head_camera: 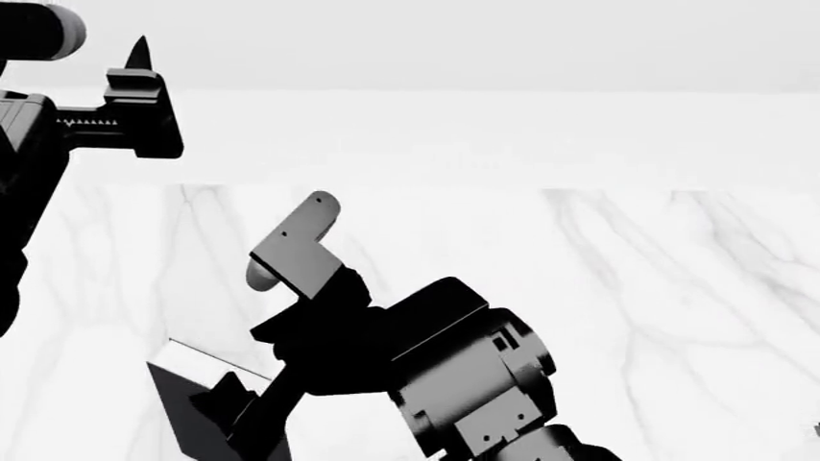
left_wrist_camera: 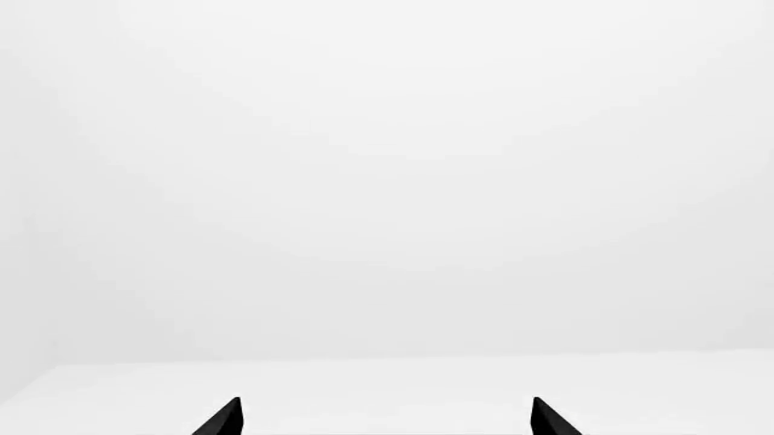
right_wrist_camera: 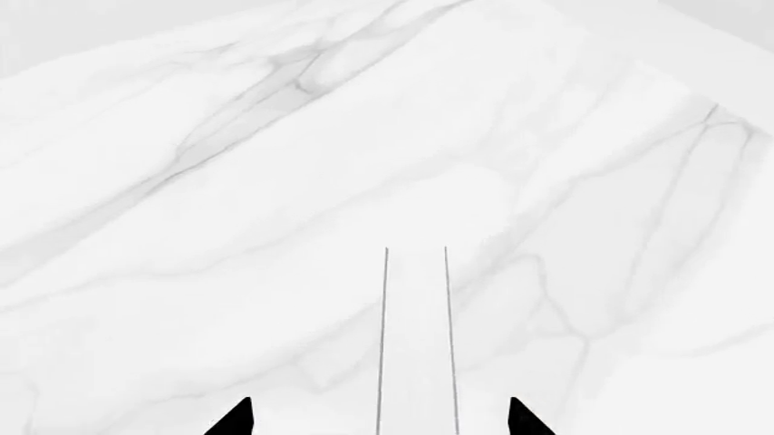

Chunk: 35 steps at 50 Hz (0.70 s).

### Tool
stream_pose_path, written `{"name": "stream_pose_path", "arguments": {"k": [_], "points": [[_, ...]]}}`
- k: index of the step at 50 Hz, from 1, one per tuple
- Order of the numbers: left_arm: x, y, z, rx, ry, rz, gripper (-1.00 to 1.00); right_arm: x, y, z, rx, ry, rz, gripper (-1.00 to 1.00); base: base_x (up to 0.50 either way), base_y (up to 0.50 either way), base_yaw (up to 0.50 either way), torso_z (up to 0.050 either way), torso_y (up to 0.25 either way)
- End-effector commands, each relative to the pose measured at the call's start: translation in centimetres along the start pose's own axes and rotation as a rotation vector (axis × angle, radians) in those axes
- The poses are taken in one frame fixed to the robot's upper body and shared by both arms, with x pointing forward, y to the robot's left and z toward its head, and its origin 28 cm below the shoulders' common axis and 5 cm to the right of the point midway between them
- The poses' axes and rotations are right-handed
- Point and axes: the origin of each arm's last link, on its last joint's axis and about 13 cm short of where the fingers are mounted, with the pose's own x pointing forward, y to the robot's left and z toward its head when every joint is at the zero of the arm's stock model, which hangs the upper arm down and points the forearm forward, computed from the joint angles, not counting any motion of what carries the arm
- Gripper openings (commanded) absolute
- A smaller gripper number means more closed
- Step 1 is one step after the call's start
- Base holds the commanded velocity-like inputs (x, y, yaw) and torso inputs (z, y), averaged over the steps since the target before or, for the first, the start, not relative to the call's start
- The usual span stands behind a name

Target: Pick up the book on the left and place it on top of the shelf.

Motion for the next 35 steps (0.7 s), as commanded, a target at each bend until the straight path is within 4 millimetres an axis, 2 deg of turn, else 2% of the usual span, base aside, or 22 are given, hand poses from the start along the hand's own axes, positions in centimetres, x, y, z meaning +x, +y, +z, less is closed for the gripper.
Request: {"name": "stream_pose_path", "arguments": {"k": [1, 17, 23, 35], "points": [[0.0, 0.1, 0.0, 0.000, 0.001, 0.001, 1.00, 0.7, -0.2, -0.7, 0.013, 0.018, 0.006, 1.00, 0.00, 0.00, 0.00, 0.000, 0.000], [-0.1, 0.1, -0.2, 0.002, 0.009, -0.010, 1.00, 0.9, -0.3, -1.4, 0.024, 0.039, -0.008, 1.00, 0.00, 0.00, 0.00, 0.000, 0.000], [-0.1, 0.1, -0.4, 0.005, 0.013, -0.013, 1.00, 0.9, -0.3, -1.5, 0.026, 0.042, -0.005, 1.00, 0.00, 0.00, 0.00, -0.008, -0.235], [-0.1, 0.1, -0.5, 0.004, 0.006, -0.014, 1.00, 1.0, -0.2, -1.7, 0.025, 0.050, -0.005, 1.00, 0.00, 0.00, 0.00, 0.000, 0.000]]}}
